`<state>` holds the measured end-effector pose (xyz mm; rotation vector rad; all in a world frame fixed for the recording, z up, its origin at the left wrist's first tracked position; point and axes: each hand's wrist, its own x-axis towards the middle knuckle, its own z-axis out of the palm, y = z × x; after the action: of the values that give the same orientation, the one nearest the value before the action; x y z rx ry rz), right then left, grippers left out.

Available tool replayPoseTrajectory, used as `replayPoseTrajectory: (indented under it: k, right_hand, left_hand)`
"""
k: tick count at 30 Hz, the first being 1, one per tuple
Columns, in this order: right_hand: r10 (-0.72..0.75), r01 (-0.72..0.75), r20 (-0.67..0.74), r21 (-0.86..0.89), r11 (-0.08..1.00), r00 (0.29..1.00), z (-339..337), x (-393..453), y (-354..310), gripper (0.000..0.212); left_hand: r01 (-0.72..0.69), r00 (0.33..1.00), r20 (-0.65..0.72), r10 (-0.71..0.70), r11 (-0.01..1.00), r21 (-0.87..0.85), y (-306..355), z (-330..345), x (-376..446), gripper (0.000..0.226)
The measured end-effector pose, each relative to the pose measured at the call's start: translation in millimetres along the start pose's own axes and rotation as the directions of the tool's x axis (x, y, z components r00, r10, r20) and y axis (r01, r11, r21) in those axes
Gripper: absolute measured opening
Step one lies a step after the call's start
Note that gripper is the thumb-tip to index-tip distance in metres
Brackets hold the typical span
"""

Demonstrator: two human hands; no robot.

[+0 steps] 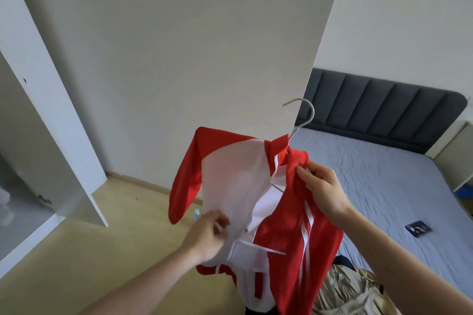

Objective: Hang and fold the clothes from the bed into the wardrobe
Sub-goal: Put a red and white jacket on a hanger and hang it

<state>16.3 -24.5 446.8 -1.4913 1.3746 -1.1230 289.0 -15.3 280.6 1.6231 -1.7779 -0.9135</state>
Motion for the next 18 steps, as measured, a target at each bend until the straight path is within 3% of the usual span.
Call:
replayPoseTrajectory:
  k: [2, 5, 13, 18]
  right_hand:
    - [-0.001, 0.001, 0.007, 0.036, 0.999, 1.0, 2.6, 0.0, -2.8, 0.04]
    - [0.017, -0.019, 0.021, 0.089, 0.996, 1.0, 7.6, -0.5, -8.0, 0.037]
    - [0.022, -0.018, -0.035, 0.117, 0.993, 0.999, 7.1, 1.4, -12.9, 0.028]
    - [-0.004, 0.008, -0.065, 0.048, 0.999, 0.998, 1.6, 5.9, -11.6, 0.027]
  left_hand:
    - [0.211, 0.968, 0.168, -0.187, 0.967, -0.14, -15.8, 25.6, 1.9, 0.023]
    - [0.374, 0.919, 0.25, -0.305, 0.875, -0.307, -18.7, 47.8, 18.8, 0.041]
    - [0.241, 0.963, 0.183, -0.2, 0.94, -0.24, 11.3, 60.2, 40.0, 0.029]
    - [0.291, 0.948, 0.206, -0.243, 0.923, -0.251, 13.3, 54.7, 41.6, 0.027]
